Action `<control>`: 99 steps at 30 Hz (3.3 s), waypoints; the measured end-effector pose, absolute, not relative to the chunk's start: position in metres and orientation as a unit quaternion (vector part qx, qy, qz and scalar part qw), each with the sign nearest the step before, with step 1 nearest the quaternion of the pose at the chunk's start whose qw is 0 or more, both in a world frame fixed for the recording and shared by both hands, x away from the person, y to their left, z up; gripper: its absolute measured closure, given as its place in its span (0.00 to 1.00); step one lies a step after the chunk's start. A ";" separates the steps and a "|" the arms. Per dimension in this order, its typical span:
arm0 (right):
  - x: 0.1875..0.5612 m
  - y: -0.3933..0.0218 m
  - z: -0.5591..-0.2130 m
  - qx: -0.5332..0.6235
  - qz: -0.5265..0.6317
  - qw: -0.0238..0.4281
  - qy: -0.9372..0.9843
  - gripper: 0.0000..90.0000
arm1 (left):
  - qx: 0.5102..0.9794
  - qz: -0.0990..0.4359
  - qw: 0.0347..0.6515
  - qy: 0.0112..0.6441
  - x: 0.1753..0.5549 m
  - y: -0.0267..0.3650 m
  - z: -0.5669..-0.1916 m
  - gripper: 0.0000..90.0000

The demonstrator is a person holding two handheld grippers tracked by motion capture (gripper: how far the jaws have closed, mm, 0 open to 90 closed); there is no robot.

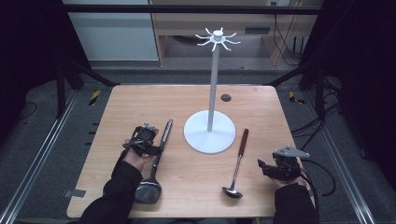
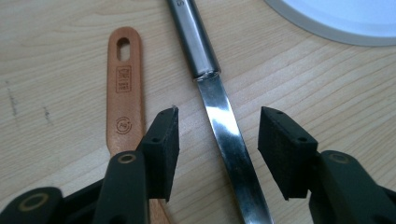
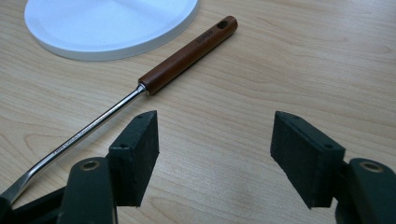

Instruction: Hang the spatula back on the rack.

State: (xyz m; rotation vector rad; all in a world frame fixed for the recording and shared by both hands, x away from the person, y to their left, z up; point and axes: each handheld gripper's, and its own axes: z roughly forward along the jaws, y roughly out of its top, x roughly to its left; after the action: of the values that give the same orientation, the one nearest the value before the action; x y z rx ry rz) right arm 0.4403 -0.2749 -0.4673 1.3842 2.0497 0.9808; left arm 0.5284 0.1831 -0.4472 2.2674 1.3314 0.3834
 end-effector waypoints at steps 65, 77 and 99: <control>0.440 -0.275 -0.466 0.501 0.368 0.221 0.752 0.44 | 0.852 0.083 0.148 0.495 0.538 0.170 -0.463 0.69; 0.440 -0.276 -0.466 0.502 0.365 0.216 0.754 0.45 | 0.844 0.057 0.147 0.512 0.539 0.176 -0.465 0.79; 0.441 -0.276 -0.467 0.502 0.364 0.217 0.754 0.45 | 0.839 0.072 0.140 0.520 0.539 0.174 -0.464 0.83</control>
State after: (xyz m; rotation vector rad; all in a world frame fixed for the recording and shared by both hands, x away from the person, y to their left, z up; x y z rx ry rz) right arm 0.4408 -0.2758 -0.4667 1.3896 2.0889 1.0096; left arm 0.5386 0.1737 -0.4644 2.4243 1.5033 0.2094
